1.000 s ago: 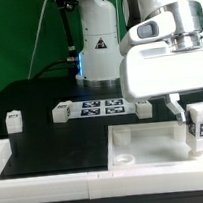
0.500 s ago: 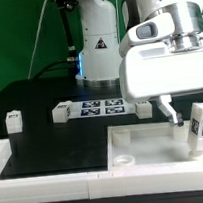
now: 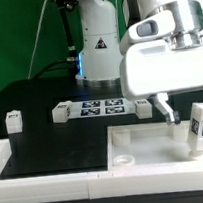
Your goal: Assemble one leg
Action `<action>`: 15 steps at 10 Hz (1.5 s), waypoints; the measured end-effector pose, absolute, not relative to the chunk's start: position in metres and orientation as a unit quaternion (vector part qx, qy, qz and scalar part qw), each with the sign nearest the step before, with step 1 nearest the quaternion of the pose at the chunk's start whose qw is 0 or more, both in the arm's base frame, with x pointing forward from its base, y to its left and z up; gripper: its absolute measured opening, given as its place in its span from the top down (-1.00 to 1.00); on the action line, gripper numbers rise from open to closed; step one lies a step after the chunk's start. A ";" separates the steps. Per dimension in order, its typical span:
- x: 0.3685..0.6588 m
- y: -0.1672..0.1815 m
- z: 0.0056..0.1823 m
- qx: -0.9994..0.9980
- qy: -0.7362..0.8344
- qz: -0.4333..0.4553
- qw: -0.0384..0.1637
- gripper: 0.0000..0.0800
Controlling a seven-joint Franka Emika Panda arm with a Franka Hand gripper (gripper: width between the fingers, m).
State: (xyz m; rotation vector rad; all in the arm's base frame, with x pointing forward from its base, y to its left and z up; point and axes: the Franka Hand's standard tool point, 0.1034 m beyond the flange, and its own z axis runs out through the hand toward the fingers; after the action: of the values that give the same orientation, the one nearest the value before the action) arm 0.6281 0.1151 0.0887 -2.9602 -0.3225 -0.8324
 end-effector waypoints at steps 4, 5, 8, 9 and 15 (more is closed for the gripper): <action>0.630 0.120 0.104 -0.963 -0.110 -0.244 0.029 -0.62; 0.629 0.120 0.103 -0.964 -0.110 -0.242 0.029 -0.62; 0.631 0.117 0.106 -0.995 -0.074 -0.068 0.020 -0.62; 0.633 0.112 0.106 -0.997 -0.077 -0.006 0.011 -0.62; 0.643 0.116 0.098 -0.994 -0.066 0.086 0.005 -0.62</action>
Offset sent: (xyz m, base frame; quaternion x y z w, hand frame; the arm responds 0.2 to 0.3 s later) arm 0.0000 0.0000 0.0000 0.0000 0.0000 0.0000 1.0000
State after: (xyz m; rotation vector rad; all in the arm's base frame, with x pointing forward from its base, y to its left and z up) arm 0.6431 0.1156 0.0976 -3.1135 -0.2067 0.2696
